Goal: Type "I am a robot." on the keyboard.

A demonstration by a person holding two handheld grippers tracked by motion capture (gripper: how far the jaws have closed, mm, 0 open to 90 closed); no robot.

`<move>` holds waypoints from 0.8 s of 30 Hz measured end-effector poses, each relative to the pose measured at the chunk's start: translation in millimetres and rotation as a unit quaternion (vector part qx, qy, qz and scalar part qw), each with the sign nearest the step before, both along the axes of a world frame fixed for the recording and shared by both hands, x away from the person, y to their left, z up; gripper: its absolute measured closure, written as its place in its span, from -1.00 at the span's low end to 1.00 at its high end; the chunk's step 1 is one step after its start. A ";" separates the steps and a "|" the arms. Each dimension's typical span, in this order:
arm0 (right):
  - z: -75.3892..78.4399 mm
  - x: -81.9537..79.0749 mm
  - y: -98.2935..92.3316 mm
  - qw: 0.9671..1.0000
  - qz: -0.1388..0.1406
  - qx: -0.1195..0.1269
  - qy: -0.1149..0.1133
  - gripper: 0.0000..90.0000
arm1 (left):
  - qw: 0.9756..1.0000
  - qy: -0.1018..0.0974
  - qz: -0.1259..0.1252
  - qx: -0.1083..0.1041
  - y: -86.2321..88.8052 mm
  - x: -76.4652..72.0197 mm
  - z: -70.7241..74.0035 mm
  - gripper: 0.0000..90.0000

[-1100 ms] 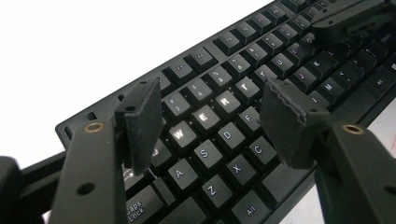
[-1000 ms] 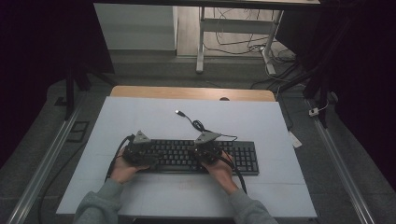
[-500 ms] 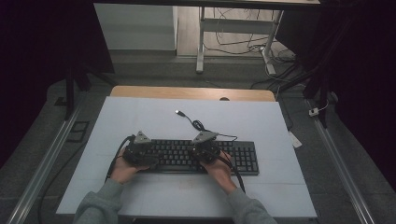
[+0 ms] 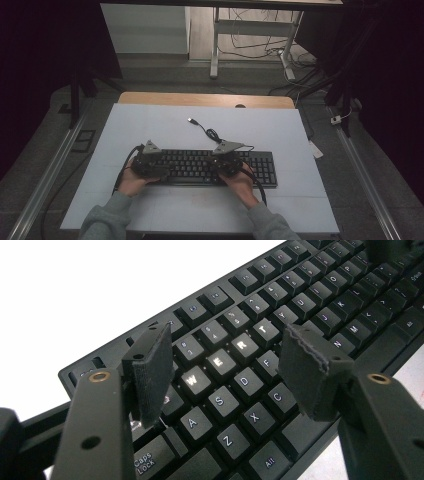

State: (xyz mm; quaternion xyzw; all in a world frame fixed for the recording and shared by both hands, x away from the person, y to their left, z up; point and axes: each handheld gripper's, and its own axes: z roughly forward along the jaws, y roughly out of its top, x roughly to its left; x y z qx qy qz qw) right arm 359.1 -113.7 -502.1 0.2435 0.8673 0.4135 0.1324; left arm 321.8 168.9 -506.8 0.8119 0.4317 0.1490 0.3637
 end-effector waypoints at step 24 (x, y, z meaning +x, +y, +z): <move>-0.9 -13.8 -55.0 0.999 -0.039 0.015 -0.001 0.19 | 1.000 0.003 -0.001 -0.001 0.9 0.5 -0.3 -0.14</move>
